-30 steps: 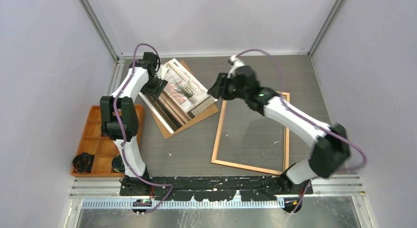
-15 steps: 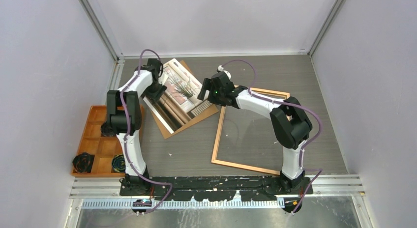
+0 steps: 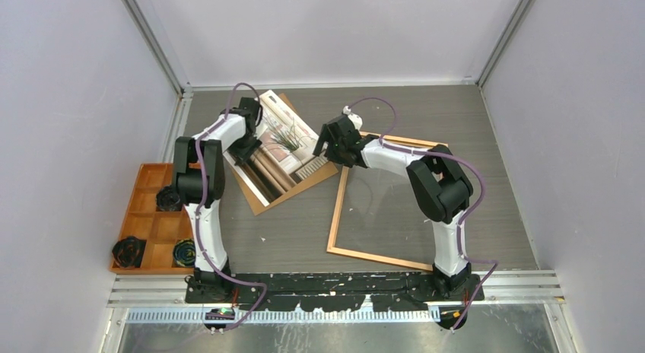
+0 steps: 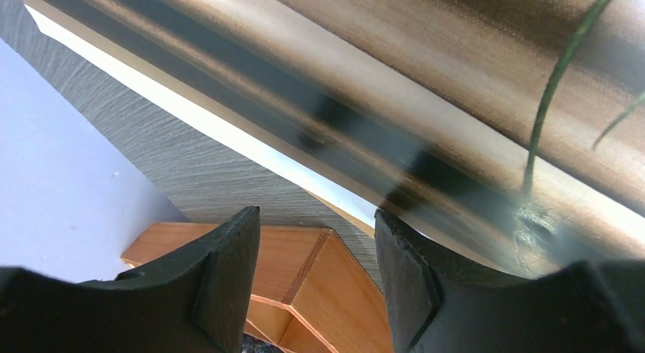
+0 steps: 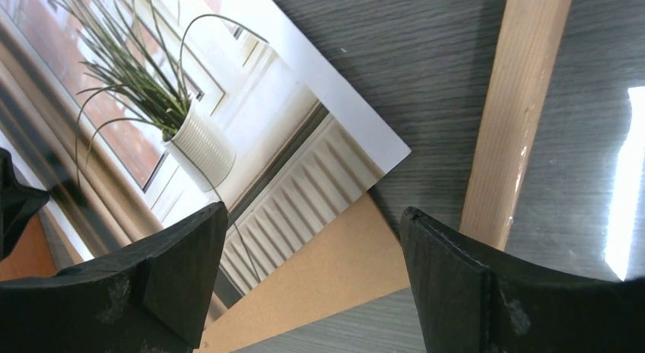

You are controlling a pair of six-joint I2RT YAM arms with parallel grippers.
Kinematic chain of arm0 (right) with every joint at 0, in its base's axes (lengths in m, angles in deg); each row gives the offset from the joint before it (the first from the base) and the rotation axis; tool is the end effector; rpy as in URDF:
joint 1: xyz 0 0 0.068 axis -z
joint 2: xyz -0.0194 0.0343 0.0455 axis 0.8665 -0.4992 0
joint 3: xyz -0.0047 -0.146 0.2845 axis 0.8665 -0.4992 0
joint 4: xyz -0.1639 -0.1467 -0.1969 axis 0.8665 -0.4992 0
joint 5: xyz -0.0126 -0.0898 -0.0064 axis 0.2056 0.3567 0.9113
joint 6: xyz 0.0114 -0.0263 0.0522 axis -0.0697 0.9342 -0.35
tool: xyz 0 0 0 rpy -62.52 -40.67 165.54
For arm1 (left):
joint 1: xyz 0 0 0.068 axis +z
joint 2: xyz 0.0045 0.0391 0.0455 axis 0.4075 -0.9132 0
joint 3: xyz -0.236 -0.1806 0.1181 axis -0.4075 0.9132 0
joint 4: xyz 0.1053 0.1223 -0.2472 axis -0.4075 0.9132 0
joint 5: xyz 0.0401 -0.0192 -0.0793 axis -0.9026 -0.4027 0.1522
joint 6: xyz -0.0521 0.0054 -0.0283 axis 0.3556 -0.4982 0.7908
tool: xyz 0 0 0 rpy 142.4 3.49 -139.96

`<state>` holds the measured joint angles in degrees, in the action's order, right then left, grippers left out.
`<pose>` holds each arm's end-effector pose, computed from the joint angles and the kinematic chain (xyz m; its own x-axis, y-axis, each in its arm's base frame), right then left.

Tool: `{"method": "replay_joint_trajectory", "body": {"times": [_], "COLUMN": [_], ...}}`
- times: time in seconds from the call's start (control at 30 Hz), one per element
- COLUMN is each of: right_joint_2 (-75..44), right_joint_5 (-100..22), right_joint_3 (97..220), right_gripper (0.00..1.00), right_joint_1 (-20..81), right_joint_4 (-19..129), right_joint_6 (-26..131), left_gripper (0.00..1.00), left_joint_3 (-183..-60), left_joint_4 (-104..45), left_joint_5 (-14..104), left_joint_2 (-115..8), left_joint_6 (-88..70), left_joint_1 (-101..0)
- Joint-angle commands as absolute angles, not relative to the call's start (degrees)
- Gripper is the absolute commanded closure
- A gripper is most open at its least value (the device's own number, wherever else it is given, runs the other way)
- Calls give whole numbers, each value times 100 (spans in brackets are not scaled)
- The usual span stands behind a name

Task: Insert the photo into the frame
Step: Pick up the photo at the center of the board.

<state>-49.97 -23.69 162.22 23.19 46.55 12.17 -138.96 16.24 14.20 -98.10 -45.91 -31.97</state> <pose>0.4025 0.2941 0.1927 -0.7658 0.3327 -0.5503 0.0680 0.8928 0.4452 0.4788 -0.0496 0.1818 -0.8477 0.5236 -0.0848 0.4354 0.7782 0.4526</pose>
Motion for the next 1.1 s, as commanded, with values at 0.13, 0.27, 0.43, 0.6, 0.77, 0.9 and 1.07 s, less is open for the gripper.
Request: {"method": "replay_joint_trajectory", "body": {"times": [0.13,0.27,0.43,0.6,0.77,0.9,1.07], "right_joint_2": [-5265,-5436,-5535,-5334,-5084,-4982,-4949], "right_joint_5": [-1982,-1951,-1878,-2066,-2353,-2481,-2635], "right_joint_3": [16386,16465,16433,15838,15376,15151,14848], "right_gripper": [13,14,17,22,31,31,33], "right_joint_1": [2393,2405,2410,2458,2473,2476,2480], "right_joint_4": [4985,5065,5338,6742,8133,8853,9830], "right_joint_6": [920,781,481,-27,-168,-250,-429], "left_gripper": [41,42,42,42,42,43,43], "left_joint_3": [-13668,-13624,-13555,-13492,-13380,-13307,-13288], "left_joint_4": [1133,1097,1057,1079,1073,1017,1012], "left_joint_5": [1234,1218,1224,1270,1321,1295,1308], "left_joint_2": [-9951,-9982,-9973,-9969,-9934,-9925,-9925], "left_joint_6": [-4792,-4831,-4902,-4997,-5127,-5206,-5227], "left_joint_1": [-3291,-3301,-3310,-3331,-3371,-3389,-3398]}}
